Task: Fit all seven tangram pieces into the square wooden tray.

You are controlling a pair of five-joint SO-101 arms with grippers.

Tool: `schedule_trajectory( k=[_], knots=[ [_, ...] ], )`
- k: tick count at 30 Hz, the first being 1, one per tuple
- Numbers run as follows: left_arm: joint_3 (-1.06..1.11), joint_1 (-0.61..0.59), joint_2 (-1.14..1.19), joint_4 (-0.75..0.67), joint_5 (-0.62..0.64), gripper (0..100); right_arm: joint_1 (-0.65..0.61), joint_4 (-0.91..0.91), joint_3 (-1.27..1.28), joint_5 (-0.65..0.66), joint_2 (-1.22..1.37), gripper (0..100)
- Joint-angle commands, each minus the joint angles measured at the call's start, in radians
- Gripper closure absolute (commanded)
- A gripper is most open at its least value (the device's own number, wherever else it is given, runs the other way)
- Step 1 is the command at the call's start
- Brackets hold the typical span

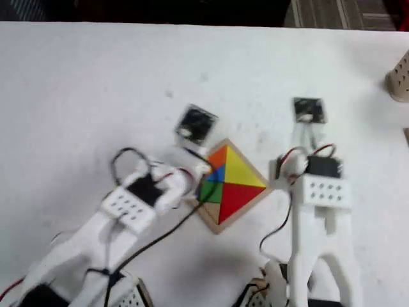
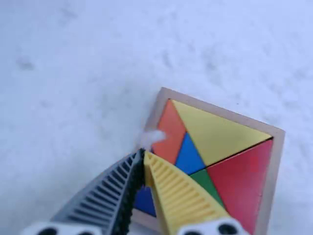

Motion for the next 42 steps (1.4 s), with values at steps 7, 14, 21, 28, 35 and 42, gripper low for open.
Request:
schedule_trajectory(
  k=[7,14,21,28,35,42],
  knots=[
    [0.420,-0.338,-0.575,0.029,-0.107,98,-0.042,-0.091,0.213,0.000,-0.179,97.8],
    [0.565,-0.515,-0.980,0.330,-0.110,98,-0.044,-0.093,0.367,0.000,-0.280,98.0],
    [0.674,-0.608,-1.271,0.557,-0.112,98,-0.042,-0.093,0.539,-0.002,-0.455,98.0],
    [0.675,-0.616,-1.253,0.577,-0.110,98,-0.036,-0.088,0.738,-0.002,-0.736,98.1],
    [0.675,-0.615,-1.253,0.778,-0.112,98,-0.035,-0.007,0.865,-0.002,-1.075,98.1],
    [0.675,-0.615,-1.253,0.778,-0.112,98,-0.036,0.067,0.878,-0.003,-1.155,98.0]
  ],
)
